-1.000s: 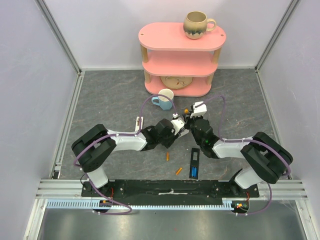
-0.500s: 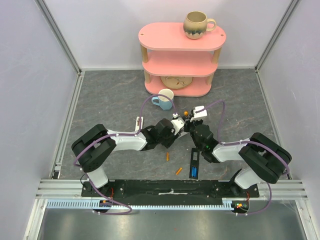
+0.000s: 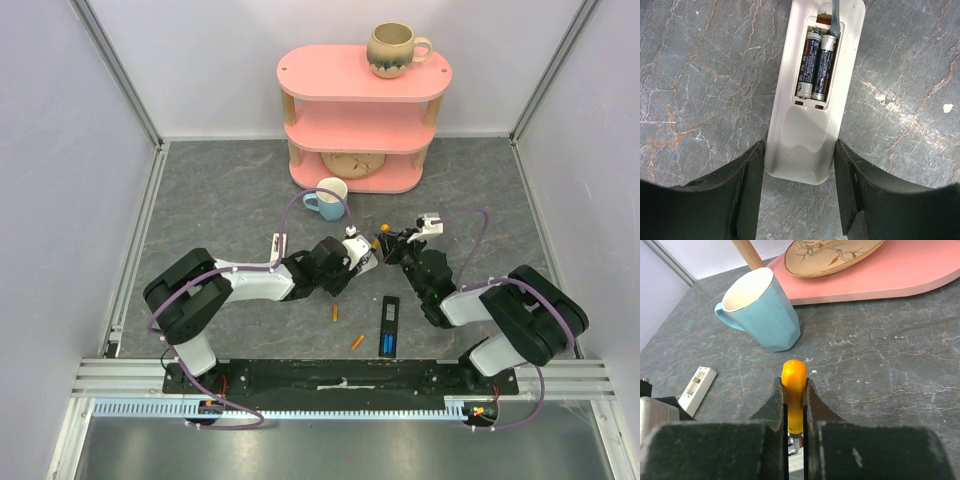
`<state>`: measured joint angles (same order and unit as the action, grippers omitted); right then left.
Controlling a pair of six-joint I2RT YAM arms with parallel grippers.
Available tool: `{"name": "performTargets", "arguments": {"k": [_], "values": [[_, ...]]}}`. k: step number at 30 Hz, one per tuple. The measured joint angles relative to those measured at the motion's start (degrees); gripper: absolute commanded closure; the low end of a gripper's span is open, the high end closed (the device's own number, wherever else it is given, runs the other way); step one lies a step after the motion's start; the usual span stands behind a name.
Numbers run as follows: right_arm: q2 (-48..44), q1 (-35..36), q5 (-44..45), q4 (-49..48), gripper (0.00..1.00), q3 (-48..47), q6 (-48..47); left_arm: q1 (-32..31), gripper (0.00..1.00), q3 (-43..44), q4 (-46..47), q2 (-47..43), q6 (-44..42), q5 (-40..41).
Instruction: Unload the batteries from the remote control
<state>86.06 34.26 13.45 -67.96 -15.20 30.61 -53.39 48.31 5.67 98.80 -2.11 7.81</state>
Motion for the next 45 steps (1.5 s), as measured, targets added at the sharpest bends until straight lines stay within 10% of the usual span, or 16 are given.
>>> {"name": "performTargets", "arguments": {"k": [40, 45], "values": [[-11.1, -0.1, -5.7, 16.3, 1.0, -1.6, 6.2, 0.9, 0.98, 0.9, 0.2, 0.9, 0.8, -0.3], [-9.1, -0.7, -5.4, 15.9, 1.0, -3.6, 6.3, 2.9, 0.83, 0.9, 0.1, 0.9, 2.6, -1.6]]}}
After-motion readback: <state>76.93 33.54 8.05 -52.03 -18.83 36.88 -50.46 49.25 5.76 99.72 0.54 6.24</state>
